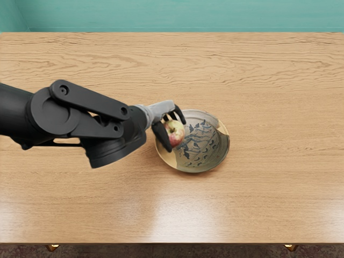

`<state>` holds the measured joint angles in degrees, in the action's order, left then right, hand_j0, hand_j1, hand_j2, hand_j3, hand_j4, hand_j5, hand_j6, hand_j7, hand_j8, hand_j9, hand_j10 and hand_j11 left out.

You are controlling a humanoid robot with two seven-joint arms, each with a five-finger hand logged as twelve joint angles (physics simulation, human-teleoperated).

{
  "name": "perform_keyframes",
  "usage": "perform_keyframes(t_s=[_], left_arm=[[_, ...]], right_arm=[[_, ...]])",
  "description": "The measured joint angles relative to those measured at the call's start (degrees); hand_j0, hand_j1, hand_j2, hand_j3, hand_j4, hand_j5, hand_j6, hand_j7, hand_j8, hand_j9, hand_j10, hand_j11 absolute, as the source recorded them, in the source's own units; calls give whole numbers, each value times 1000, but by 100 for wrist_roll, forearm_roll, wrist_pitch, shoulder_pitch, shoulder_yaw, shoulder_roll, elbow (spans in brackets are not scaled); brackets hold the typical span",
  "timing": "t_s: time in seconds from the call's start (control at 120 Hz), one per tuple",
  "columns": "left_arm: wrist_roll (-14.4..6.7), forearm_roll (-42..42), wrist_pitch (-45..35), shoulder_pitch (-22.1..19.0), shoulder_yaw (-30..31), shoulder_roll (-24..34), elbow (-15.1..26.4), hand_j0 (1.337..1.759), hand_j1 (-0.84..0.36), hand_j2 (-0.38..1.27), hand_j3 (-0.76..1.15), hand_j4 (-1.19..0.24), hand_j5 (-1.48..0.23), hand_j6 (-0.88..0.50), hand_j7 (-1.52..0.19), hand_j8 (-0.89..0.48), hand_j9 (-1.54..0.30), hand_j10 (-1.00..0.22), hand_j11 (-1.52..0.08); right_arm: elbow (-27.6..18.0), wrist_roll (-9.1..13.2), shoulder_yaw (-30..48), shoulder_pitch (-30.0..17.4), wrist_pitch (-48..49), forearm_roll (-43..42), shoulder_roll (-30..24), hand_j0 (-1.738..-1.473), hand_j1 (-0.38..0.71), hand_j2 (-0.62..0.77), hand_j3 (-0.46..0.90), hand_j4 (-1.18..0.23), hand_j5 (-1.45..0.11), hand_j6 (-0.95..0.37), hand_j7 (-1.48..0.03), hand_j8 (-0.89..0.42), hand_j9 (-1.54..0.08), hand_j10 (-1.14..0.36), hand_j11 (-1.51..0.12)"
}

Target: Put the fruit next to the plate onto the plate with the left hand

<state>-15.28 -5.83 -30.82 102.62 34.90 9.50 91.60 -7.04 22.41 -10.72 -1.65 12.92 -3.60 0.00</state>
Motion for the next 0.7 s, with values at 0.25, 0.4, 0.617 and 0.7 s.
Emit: perform_keyframes(t_s=[0.25,0.4,0.617,0.7], left_arm=[[33,-4,40,-17,-20,126,-200,1658,96,73,0,-217,-285,-210,-284,-209,-283,-218,-283],[40,-17,628,-23,-22,1090,-290,1658,219,37,0,-112,-146,-108,-146,-108,-146,-112,-146],[42,-40,1728,-76,-28,2351,-315,1658,294,15,0,-47,-62,-46,-62,-46,-61,-48,-61],[42,-50,2209,-75,-75,2908,-317,1658,307,11,0,-36,-47,-35,-47,-35,-46,-36,-46]], right_arm=[[0,0,0,-1,0,0,0,-1658,-349,0,0,0,0,0,0,0,0,0,0],[0,0,0,-2,-1,0,0,-1658,-349,0,0,0,0,0,0,0,0,0,0],[0,0,0,-1,0,0,0,-1658,-349,0,0,0,0,0,0,0,0,0,0],[0,0,0,-1,0,0,0,-1658,-349,0,0,0,0,0,0,0,0,0,0]])
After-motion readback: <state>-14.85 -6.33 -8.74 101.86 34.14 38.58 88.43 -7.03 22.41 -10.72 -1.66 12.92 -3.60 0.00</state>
